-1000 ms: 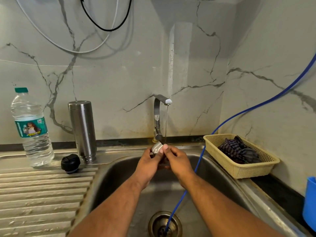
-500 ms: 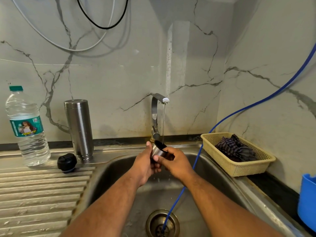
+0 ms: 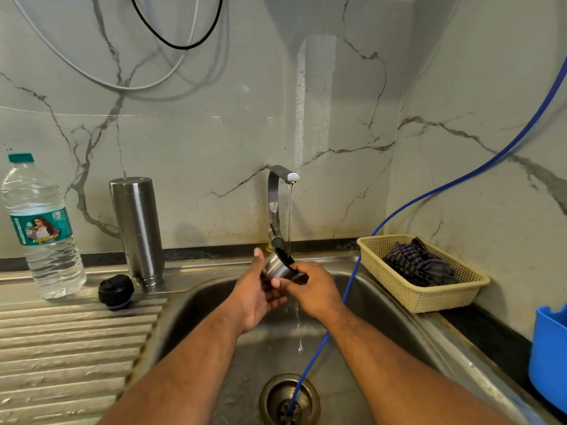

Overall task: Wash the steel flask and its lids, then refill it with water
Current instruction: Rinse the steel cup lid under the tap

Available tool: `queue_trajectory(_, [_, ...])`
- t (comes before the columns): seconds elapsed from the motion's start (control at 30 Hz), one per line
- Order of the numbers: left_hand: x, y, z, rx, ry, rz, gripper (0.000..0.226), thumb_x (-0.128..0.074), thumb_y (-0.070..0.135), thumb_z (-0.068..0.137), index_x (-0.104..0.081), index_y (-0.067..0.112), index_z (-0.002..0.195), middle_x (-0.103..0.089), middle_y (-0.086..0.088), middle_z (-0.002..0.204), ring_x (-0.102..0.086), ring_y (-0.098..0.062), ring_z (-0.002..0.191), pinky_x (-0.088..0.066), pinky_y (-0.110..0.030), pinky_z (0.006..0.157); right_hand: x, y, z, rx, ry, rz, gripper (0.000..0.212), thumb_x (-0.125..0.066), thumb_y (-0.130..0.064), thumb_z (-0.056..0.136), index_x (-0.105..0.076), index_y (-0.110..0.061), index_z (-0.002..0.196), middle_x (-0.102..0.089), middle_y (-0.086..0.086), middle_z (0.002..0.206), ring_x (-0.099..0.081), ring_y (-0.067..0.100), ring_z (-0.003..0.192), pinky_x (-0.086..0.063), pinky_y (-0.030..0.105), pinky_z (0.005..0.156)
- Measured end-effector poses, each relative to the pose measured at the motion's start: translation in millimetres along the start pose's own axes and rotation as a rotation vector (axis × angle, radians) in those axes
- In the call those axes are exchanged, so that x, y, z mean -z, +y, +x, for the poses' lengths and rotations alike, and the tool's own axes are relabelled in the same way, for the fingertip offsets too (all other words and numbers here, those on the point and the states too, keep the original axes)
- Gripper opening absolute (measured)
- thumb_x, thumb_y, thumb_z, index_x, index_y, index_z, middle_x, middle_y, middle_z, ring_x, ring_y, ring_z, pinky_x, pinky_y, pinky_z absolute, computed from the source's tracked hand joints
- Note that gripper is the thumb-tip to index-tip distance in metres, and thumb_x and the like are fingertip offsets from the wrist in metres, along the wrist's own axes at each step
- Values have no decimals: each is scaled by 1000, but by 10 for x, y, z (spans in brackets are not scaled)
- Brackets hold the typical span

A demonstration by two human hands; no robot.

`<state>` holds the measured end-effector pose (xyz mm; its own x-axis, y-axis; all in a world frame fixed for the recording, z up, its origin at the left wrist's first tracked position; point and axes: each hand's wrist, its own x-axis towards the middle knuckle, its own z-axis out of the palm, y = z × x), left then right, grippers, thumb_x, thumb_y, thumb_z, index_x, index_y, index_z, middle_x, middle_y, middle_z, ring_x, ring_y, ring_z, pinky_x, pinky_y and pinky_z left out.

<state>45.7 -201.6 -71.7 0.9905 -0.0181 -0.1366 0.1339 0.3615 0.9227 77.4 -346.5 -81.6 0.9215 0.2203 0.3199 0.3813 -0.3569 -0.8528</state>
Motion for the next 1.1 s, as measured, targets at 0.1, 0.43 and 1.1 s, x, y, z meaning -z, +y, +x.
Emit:
queue_trajectory(0.1, [-54, 26, -17, -88, -24, -138, 38, -58, 25, 102, -56, 15, 138, -72, -15, 111, -72, -17, 81, -58, -36, 77, 20, 7, 16, -4, 72, -12, 34, -82, -44, 82, -74, -27, 110, -66, -5, 106, -64, 10, 95, -49, 20, 76])
queue_trajectory(0.43, [-26, 21, -7, -17, -17, -47, 57, -46, 56, 101, -64, 9, 128, -75, -18, 108, -69, -24, 86, -59, -39, 78, 38, -90, -30, 13, 60, -59, 44, -87, -42, 78, -68, -28, 115, -52, -6, 113, -55, 3, 95, -42, 10, 72])
queue_trajectory(1.1, [7, -73, -29, -371, 88, 653, 37, -58, 58, 95, -57, 33, 124, -66, 3, 114, -70, -16, 96, -58, -26, 68, 1, -291, -82, -618, 26, 890, 46, -52, -55, 100, -61, -13, 115, -70, 21, 110, -76, 30, 86, -65, 38, 75])
